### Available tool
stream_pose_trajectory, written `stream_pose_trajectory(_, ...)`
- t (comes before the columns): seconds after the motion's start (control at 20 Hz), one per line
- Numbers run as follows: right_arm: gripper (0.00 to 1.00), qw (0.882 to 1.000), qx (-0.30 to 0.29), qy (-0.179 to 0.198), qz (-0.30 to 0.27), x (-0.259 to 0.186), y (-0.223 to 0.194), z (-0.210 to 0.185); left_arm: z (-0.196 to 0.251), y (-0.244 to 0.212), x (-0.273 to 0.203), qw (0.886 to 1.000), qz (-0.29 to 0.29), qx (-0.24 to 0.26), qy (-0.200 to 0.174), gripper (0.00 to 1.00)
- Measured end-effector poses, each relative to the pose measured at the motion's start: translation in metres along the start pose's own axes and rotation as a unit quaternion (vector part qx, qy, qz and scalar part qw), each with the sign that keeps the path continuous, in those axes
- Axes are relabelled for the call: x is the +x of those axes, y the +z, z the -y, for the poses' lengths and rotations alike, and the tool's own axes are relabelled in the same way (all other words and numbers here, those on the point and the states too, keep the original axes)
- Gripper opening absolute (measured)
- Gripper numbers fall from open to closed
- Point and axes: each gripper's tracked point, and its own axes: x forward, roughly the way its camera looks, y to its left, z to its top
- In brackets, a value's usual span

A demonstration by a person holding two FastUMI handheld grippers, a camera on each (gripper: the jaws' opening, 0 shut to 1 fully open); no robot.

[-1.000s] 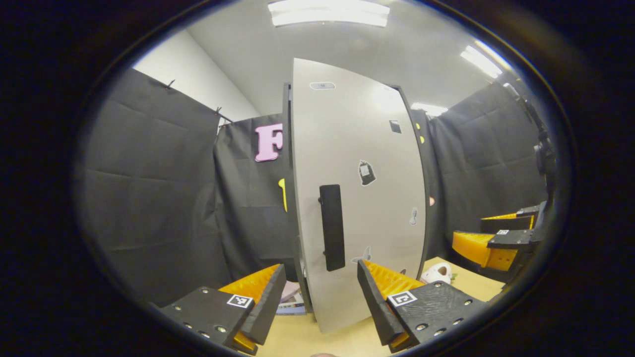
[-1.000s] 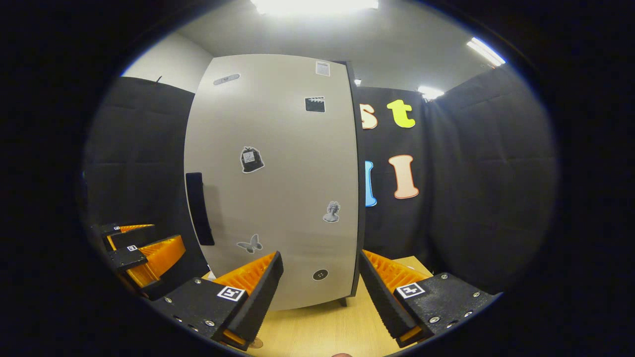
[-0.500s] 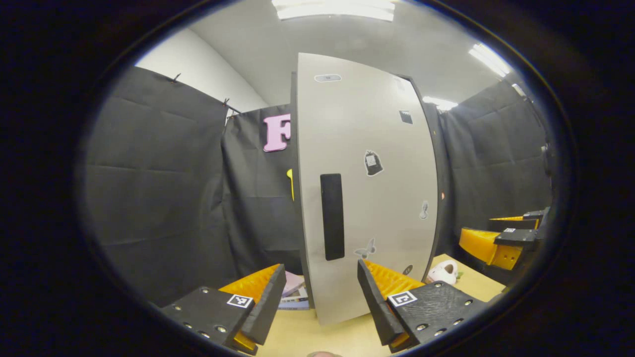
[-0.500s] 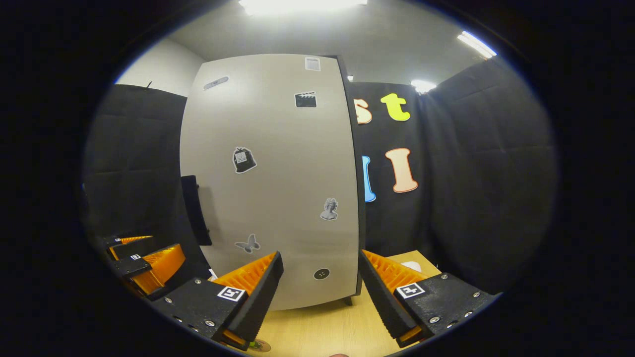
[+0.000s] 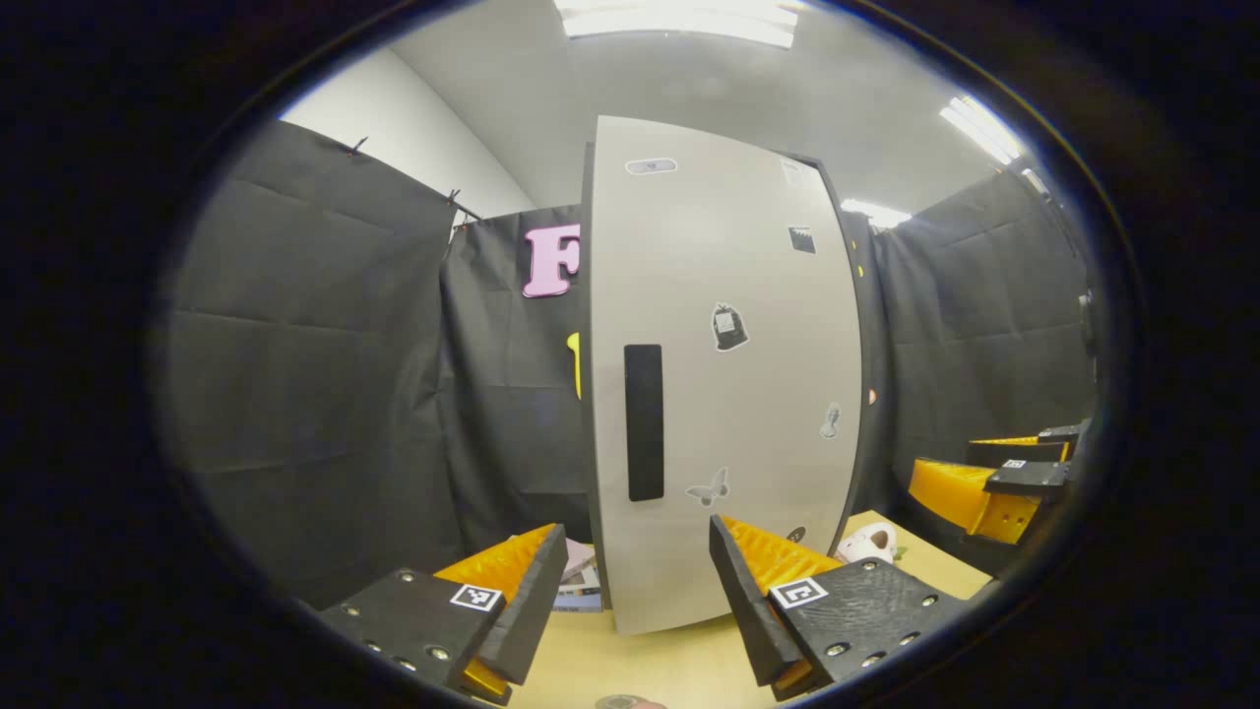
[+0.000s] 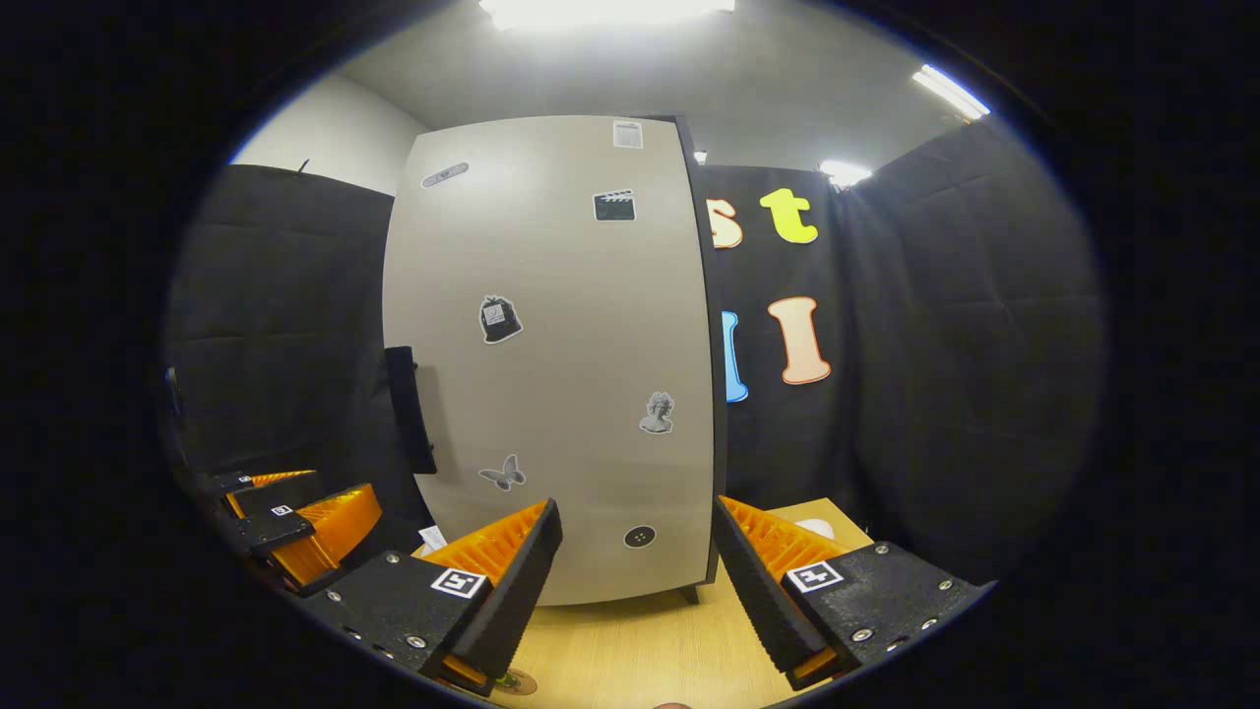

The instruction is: Open the cabinet door with the right hand, grasp the bottle in the cabinet with the left hand and place it on the coaster, then close the cabinet door with the right hand.

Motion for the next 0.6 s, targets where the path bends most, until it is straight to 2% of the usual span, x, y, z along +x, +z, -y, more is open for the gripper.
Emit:
stream_pose_trajectory(0.1,0.95,1.000,0.001,0.000,0.000,0.0000,0.0004,-0.0005,0.0004,-0.0001,-0.0018,1.000,0.001,0.005,-0.003,0.87)
stream_pose_trajectory(0.15,0.95,1.000,0.001,0.001,0.000,-0.0009,0.0008,-0.0005,0.0018,0.0001,-0.0018,1.000,0.002,0.006,-0.006,0.79)
stream_pose_trajectory(0.2,0.95,1.000,0.001,0.000,-0.001,-0.0013,0.0004,-0.0005,0.0016,-0.0002,-0.0012,1.000,0.002,0.007,-0.006,0.83)
stream_pose_trajectory(0.25,0.90,1.000,0.001,0.000,-0.003,-0.0013,-0.0006,-0.0008,0.0009,-0.0007,-0.0011,1.000,0.001,0.010,-0.005,0.87)
stream_pose_trajectory(0.3,0.95,1.000,0.001,-0.002,-0.003,-0.0019,-0.0009,0.0002,0.0012,-0.0018,-0.0015,1.000,-0.003,0.011,-0.006,0.79)
stream_pose_trajectory(0.35,0.90,1.000,-0.001,-0.006,-0.001,-0.0024,0.0012,0.0022,0.0005,-0.0021,-0.0032,1.000,-0.004,0.010,-0.006,0.83)
stream_pose_trajectory(0.4,0.90,1.000,-0.002,-0.009,0.001,-0.0032,0.0032,0.0043,0.0000,-0.0013,-0.0034,1.000,-0.002,0.008,-0.004,0.87)
stream_pose_trajectory(0.45,0.90,1.000,-0.002,-0.010,0.002,-0.0035,0.0026,0.0050,0.0011,-0.0011,-0.0025,1.000,-0.001,0.004,-0.004,0.87)
stream_pose_trajectory(0.5,0.95,1.000,-0.001,-0.012,0.003,-0.0039,0.0026,0.0063,0.0009,-0.0013,-0.0024,1.000,-0.001,0.002,-0.004,0.83)
stream_pose_trajectory(0.55,0.95,1.000,0.001,-0.014,0.002,-0.0041,0.0013,0.0070,0.0014,-0.0002,-0.0020,1.000,0.002,0.000,-0.005,0.83)
stream_pose_trajectory(0.6,0.90,1.000,0.002,-0.015,0.000,-0.0041,-0.0002,0.0077,0.0016,0.0008,-0.0017,1.000,0.004,0.000,-0.006,0.83)
